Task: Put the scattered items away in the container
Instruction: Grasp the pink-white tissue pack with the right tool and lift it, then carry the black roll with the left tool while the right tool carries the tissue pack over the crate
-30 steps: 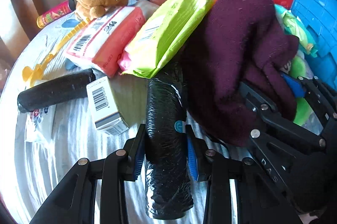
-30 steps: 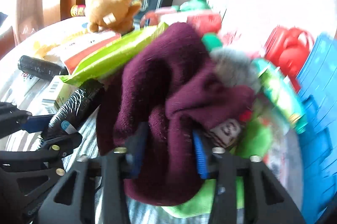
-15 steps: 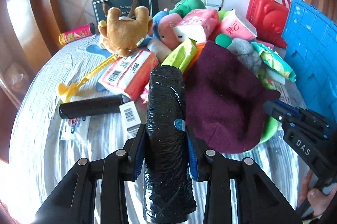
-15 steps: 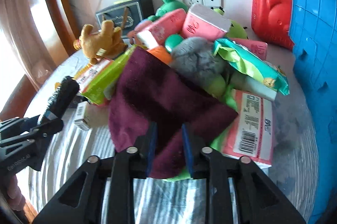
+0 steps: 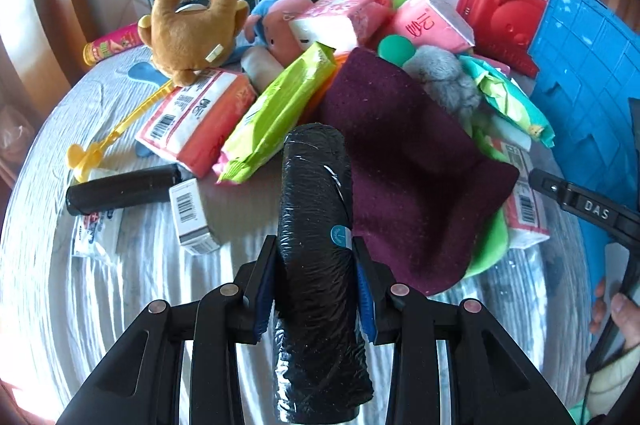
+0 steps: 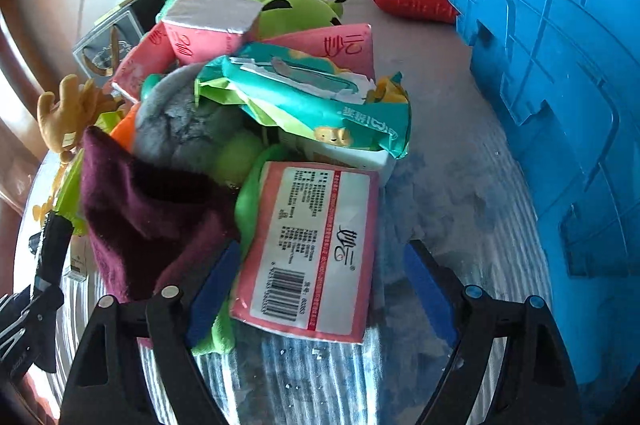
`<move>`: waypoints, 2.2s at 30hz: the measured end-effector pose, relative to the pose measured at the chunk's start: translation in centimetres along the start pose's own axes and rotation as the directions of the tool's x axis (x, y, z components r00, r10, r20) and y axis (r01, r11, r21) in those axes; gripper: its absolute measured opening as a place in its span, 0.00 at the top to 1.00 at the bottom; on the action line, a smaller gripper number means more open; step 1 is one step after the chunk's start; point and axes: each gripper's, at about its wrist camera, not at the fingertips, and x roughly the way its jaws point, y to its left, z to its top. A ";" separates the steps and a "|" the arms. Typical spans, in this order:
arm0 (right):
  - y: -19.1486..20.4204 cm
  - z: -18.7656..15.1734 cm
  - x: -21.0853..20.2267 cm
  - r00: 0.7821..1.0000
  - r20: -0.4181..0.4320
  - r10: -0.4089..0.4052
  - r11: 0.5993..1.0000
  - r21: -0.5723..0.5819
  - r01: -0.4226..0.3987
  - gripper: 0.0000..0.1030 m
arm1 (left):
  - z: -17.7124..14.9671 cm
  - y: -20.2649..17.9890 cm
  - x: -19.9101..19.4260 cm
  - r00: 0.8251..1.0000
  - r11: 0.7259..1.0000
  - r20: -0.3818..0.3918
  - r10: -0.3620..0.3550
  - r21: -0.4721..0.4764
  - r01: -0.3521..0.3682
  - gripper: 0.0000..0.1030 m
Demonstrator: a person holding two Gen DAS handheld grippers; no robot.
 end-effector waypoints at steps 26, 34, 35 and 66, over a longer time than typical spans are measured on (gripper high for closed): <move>1.1 -3.3 -5.8 0.996 0.039 0.075 0.992 -0.101 -0.071 0.09 | 1.5 -4.2 -2.8 0.997 0.998 0.063 -0.037 0.051 0.034 0.67; 5.2 -3.1 -16.9 0.965 0.225 0.135 0.968 -0.238 -0.080 0.08 | 1.2 -3.7 -10.3 0.979 0.999 0.201 -0.021 0.033 0.015 0.67; 5.6 -3.2 -18.1 0.961 0.245 0.132 0.967 -0.243 -0.071 0.08 | 1.2 -3.6 -11.3 0.975 0.999 0.219 -0.025 0.037 0.017 0.67; -17.8 -6.9 -43.1 0.732 0.634 -0.247 0.941 -0.023 0.338 0.08 | 0.5 -30.1 -31.1 0.797 0.937 0.521 -0.306 0.311 0.157 0.67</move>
